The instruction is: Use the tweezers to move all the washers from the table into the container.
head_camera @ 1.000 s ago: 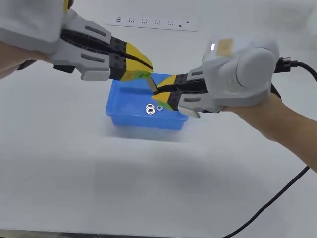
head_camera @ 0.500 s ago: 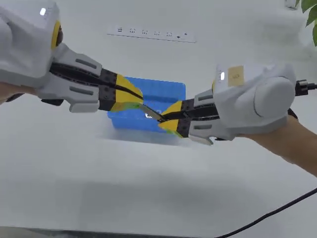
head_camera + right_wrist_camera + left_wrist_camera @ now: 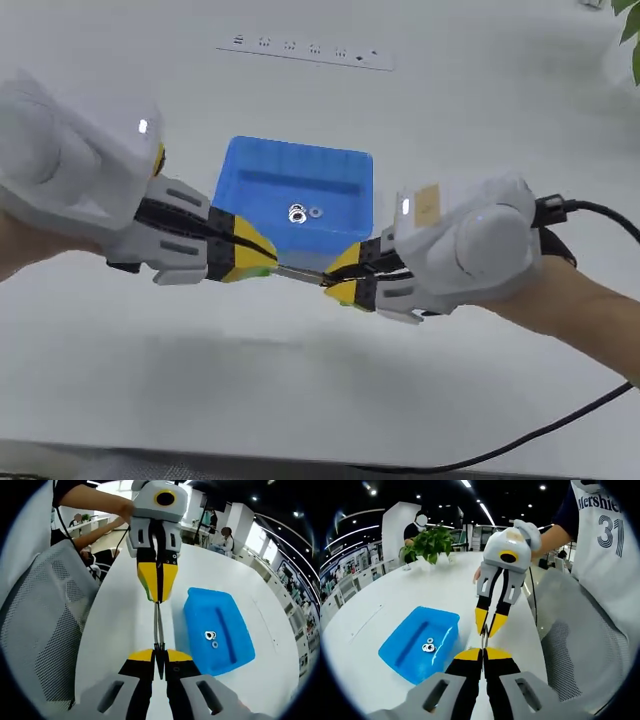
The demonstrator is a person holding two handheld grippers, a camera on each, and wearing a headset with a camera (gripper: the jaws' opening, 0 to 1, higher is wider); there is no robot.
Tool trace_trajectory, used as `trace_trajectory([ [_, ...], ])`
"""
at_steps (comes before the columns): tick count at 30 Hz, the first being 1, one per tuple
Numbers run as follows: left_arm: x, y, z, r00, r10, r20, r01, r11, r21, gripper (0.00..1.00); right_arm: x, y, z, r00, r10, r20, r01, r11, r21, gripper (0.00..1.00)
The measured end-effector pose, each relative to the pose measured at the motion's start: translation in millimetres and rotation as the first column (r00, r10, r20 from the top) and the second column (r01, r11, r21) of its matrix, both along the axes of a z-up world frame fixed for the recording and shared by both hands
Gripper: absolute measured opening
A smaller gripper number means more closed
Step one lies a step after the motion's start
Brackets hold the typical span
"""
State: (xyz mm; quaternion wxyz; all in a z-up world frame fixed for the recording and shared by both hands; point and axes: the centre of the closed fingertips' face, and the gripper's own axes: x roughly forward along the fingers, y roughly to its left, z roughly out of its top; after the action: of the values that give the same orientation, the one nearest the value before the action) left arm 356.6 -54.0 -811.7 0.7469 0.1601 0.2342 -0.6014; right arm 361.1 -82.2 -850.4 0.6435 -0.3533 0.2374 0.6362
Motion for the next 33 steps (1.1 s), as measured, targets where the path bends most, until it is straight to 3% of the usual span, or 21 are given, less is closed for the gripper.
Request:
trace_trajectory([
  [1, 0.3, 0.0, -5.7, 1.000, 0.005, -0.016, -0.005, 1.000, 0.008, 0.05, 0.8, -0.3, -4.5, 1.000, 0.006, 0.007, -0.006, 1.000, -0.018, 0.09],
  [3, 3.7, 0.6, -19.6, 1.000, 0.008, -0.015, -0.007, 0.999, 0.033, 0.05, 1.6, 0.7, -14.8, 1.000, 0.009, 0.001, -0.009, 0.999, -0.043, 0.09],
  [4, 5.8, 3.0, -29.4, 0.999, 0.026, -0.039, -0.024, 0.998, 0.054, 0.05, 2.4, 0.7, -18.4, 1.000, 0.006, -0.001, -0.006, 0.999, -0.051, 0.09],
  [5, 7.3, 2.8, -33.6, 0.999, 0.024, -0.035, -0.022, 0.998, 0.058, 0.05, 2.8, 1.6, -20.5, 1.000, 0.006, -0.005, -0.006, 0.999, -0.053, 0.08],
  [7, 8.5, 2.0, -39.5, 0.998, 0.035, -0.051, -0.032, 0.998, 0.055, 0.05, 5.7, 2.9, -24.2, 1.000, -0.018, -0.018, 0.017, 0.998, -0.057, 0.08],
  [9, 10.9, 2.1, -45.0, 0.998, 0.042, -0.047, -0.040, 0.998, 0.058, 0.05, 11.7, 0.2, -31.4, 0.999, -0.043, -0.018, 0.041, 0.995, -0.088, 0.08],
  [13, 13.9, 4.9, -52.6, 0.995, 0.067, -0.070, -0.063, 0.996, 0.060, 0.05, 11.3, 2.9, -36.4, 1.000, -0.016, -0.019, 0.014, 0.996, -0.088, 0.08],
  [18, 15.0, 6.3, -57.1, 0.993, 0.077, -0.084, -0.072, 0.995, 0.063, 0.05, 12.1, 2.7, -40.3, 0.999, -0.015, -0.035, 0.012, 0.997, -0.081, 0.08],
  [21, 16.7, 6.1, -57.5, 0.991, 0.087, -0.098, -0.083, 0.995, 0.051, 0.05, 14.0, 4.5, -40.0, 1.000, -0.004, -0.021, 0.003, 0.997, -0.073, 0.09],
  [25, 17.0, 4.4, -56.9, 0.992, 0.086, -0.093, -0.081, 0.995, 0.053, 0.05, 13.9, 2.7, -39.1, 1.000, 0.002, -0.011, -0.003, 0.997, -0.076, 0.12],
  [27, 16.6, 4.5, -55.5, 0.992, 0.088, -0.090, -0.084, 0.995, 0.051, 0.05, 14.1, 0.8, -38.5, 1.000, -0.009, -0.015, 0.008, 0.998, -0.068, 0.19],
  [28, 15.8, 4.9, -53.1, 0.992, 0.090, -0.090, -0.086, 0.995, 0.048, 0.05, 12.5, -0.4, -37.8, 0.999, -0.020, -0.028, 0.018, 0.998, -0.066, 0.22],
  [31, 14.6, 7.1, -44.2, 0.990, 0.111, -0.086, -0.108, 0.994, 0.034, 0.05, 10.6, -9.6, -34.8, 1.000, -0.028, 0.001, 0.028, 0.996, -0.082, 0.23],
  [33, 12.9, 11.5, -36.3, 0.988, 0.141, -0.071, -0.139, 0.990, 0.023, 0.05, 9.2, -12.6, -28.2, 0.998, -0.057, -0.003, 0.057, 0.997, -0.061, 0.23],
])
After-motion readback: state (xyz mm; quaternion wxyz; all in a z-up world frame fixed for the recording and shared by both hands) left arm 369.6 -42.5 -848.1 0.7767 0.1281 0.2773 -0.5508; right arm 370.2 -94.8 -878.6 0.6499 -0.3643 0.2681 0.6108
